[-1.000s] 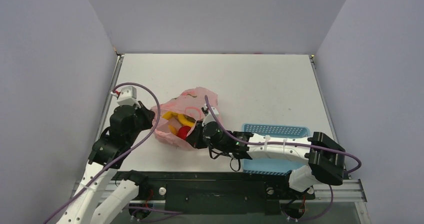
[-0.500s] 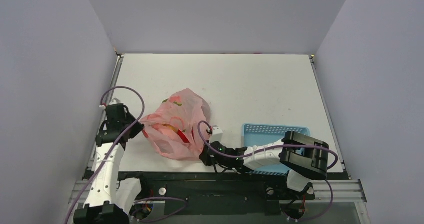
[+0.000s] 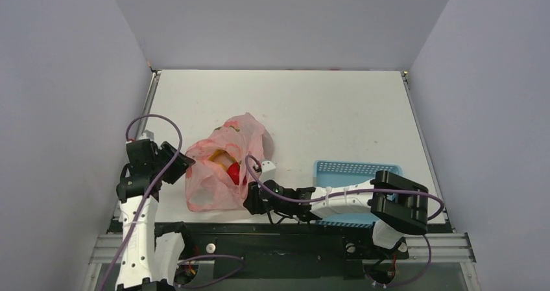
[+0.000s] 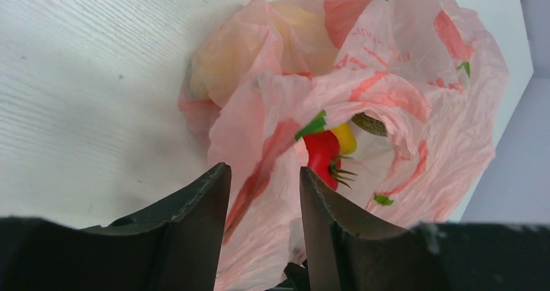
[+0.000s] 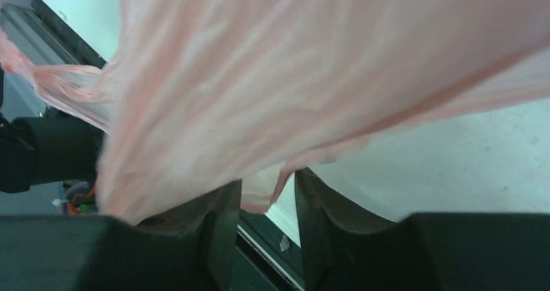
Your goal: Take the fake fruits out of the plastic bag
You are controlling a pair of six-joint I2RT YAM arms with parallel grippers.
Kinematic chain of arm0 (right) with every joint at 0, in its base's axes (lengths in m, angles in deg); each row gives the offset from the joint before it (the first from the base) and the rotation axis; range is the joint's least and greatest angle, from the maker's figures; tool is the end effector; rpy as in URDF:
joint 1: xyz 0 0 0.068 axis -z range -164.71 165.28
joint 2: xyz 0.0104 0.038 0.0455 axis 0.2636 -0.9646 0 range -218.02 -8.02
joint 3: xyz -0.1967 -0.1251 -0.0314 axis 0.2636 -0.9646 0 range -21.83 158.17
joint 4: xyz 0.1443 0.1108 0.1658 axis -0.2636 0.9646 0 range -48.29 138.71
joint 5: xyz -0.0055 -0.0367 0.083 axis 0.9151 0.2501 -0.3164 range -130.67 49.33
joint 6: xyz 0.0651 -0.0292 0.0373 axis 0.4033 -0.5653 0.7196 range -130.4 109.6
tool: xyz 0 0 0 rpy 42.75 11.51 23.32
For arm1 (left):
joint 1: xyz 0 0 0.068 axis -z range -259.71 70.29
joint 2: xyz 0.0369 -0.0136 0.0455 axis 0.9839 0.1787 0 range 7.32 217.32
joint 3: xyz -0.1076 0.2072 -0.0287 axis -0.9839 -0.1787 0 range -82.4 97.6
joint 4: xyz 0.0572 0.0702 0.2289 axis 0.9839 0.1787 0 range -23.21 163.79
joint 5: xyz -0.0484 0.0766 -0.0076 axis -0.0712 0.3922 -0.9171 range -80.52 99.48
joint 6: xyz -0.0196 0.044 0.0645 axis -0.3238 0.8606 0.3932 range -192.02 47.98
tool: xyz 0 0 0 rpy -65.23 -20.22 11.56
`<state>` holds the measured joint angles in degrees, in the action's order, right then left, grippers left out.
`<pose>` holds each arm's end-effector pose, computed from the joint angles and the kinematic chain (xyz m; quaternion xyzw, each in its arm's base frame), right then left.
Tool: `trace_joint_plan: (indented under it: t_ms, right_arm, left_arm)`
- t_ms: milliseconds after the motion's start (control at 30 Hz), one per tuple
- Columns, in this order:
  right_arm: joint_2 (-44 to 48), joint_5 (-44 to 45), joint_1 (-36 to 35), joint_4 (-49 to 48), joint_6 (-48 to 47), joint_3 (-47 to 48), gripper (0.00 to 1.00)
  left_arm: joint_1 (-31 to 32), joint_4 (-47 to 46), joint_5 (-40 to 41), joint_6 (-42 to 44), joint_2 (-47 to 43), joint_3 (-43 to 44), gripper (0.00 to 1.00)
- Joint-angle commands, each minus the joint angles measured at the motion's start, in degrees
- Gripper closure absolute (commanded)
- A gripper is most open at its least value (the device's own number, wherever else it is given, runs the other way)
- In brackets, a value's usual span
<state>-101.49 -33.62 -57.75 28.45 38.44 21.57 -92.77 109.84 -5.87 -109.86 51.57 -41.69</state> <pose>0.1076 0.3236 0.1155 -0.1601 0.8785 0.3639 0.2651 0.1870 0.0244 0.2136 -0.3511 0.8526 -0.1999 0.3313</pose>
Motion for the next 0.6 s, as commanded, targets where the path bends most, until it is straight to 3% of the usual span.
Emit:
trace_joint_plan:
  t_ms: [0,33,100,200,467,500,533,567]
  right_arm:
    - [5.9,1.3,-0.4,5.6,-1.5,3.7,0.58]
    - [6.6,1.3,-0.5,6.0,-1.7,3.8,0.49]
    - [8.9,2.0,-0.6,8.0,-1.9,3.9,0.42]
    - [12.7,2.9,-1.0,11.6,-2.4,3.8,0.39]
    - [17.9,4.9,0.3,18.3,-6.2,8.3,0.34]
    - [18.5,5.4,1.5,18.5,-6.3,9.0,0.34]
    - [19.5,6.5,2.6,19.4,-5.9,9.3,0.34]
    - [20.0,6.6,5.5,19.9,-4.5,9.7,0.37]
  left_arm:
    - [3.9,7.3,2.0,-2.7,-2.3,3.8,0.58]
    - [7.2,6.3,2.4,-4.7,-3.7,3.3,0.57]
    - [13.5,5.2,7.4,-7.9,-7.5,2.1,0.55]
    - [22.1,5.3,16.0,-9.1,-10.3,0.7,0.53]
    - [25.4,4.7,11.2,-11.7,-4.0,-3.3,0.50]
    - [25.4,5.6,11.4,-10.7,-4.3,-3.1,0.54]
    - [25.5,6.3,11.7,-10.3,-4.6,-2.9,0.74]
    - [25.5,8.1,11.9,-9.7,-5.1,-2.3,0.84]
